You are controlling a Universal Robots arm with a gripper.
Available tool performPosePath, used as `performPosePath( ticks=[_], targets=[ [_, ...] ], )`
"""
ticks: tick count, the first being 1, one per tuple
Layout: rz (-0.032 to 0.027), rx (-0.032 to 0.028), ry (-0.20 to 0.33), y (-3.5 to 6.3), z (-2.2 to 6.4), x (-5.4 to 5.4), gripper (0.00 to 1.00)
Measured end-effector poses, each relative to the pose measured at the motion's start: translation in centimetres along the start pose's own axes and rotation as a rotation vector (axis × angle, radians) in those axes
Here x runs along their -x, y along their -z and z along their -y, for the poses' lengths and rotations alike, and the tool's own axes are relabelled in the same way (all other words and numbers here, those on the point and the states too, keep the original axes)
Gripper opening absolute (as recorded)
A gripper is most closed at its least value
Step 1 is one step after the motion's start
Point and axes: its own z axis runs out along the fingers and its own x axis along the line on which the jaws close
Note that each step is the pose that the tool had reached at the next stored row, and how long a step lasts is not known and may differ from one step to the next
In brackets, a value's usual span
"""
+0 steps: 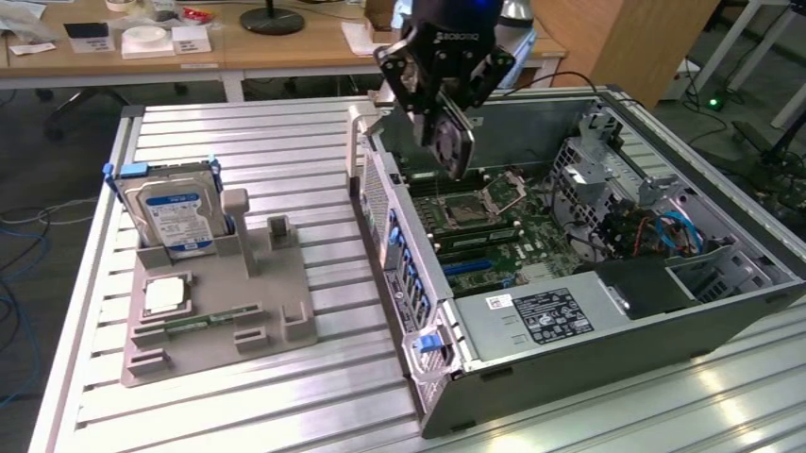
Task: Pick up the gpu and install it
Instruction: 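Pick up the gpu and move the gpu toward the slot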
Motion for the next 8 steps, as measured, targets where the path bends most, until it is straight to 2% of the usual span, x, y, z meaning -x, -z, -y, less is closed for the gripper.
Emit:
performPosePath(
  ticks=[8],
  targets=[
    [0.0000, -0.0001, 0.000, -0.43, 0.00, 3.5, 0.30]
  ],
)
